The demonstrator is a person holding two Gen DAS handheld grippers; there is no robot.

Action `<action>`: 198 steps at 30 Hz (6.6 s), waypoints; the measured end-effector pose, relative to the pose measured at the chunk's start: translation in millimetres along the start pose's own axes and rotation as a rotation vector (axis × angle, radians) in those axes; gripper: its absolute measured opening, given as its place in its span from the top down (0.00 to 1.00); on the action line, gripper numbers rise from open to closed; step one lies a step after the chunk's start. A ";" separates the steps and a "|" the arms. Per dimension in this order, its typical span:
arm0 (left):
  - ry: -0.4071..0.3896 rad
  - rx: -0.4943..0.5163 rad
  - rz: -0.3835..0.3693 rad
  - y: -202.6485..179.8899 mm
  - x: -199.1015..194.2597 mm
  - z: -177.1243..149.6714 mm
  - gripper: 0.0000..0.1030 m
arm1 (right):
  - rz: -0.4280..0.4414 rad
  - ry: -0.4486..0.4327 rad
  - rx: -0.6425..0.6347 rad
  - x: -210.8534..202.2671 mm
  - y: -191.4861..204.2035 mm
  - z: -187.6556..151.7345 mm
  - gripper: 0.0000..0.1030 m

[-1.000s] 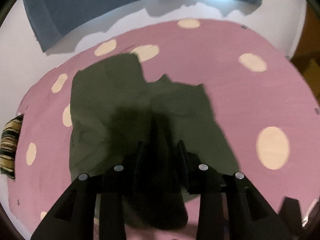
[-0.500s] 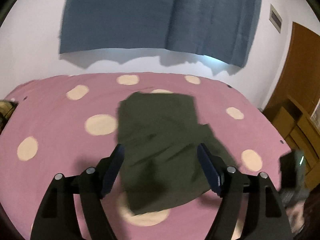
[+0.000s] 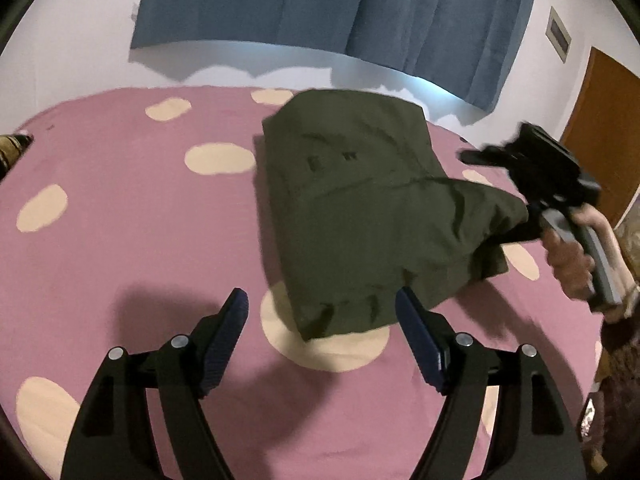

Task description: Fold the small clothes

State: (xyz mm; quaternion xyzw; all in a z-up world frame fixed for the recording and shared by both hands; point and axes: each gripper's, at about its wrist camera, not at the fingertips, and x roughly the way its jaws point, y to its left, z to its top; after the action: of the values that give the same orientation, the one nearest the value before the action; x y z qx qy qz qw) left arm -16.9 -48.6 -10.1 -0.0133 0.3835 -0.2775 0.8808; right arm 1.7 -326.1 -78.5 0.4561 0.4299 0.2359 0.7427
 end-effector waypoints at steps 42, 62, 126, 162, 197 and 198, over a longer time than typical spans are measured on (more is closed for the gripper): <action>0.116 0.031 0.069 -21.8 57.2 -5.8 0.21 | -0.063 -0.135 -0.006 -45.7 -89.1 5.7 0.92; 0.142 -0.020 0.079 -18.6 61.1 -7.0 0.22 | -0.041 -0.183 -0.051 -105.3 -62.1 -52.7 0.49; 0.096 0.032 0.009 -21.8 112.2 103.2 0.20 | -0.176 -0.301 -0.097 -76.4 -53.2 119.8 0.44; 0.193 -0.025 0.036 -11.5 165.0 102.1 0.18 | -0.137 -0.303 -0.016 -65.1 -93.5 119.6 0.42; 0.252 -0.332 -0.405 25.8 119.5 45.2 0.17 | -0.183 -0.215 -0.052 -80.9 -92.3 28.9 0.29; 0.260 -0.347 -0.429 26.8 120.5 41.1 0.17 | -0.178 -0.211 -0.046 -81.3 -93.5 26.5 0.29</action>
State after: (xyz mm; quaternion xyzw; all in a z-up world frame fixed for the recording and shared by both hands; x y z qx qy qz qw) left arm 90.5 -93.9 -67.9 -0.2086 0.5232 -0.3871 0.7300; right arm -21.7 -443.2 -120.7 0.4210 0.3828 0.1297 0.8120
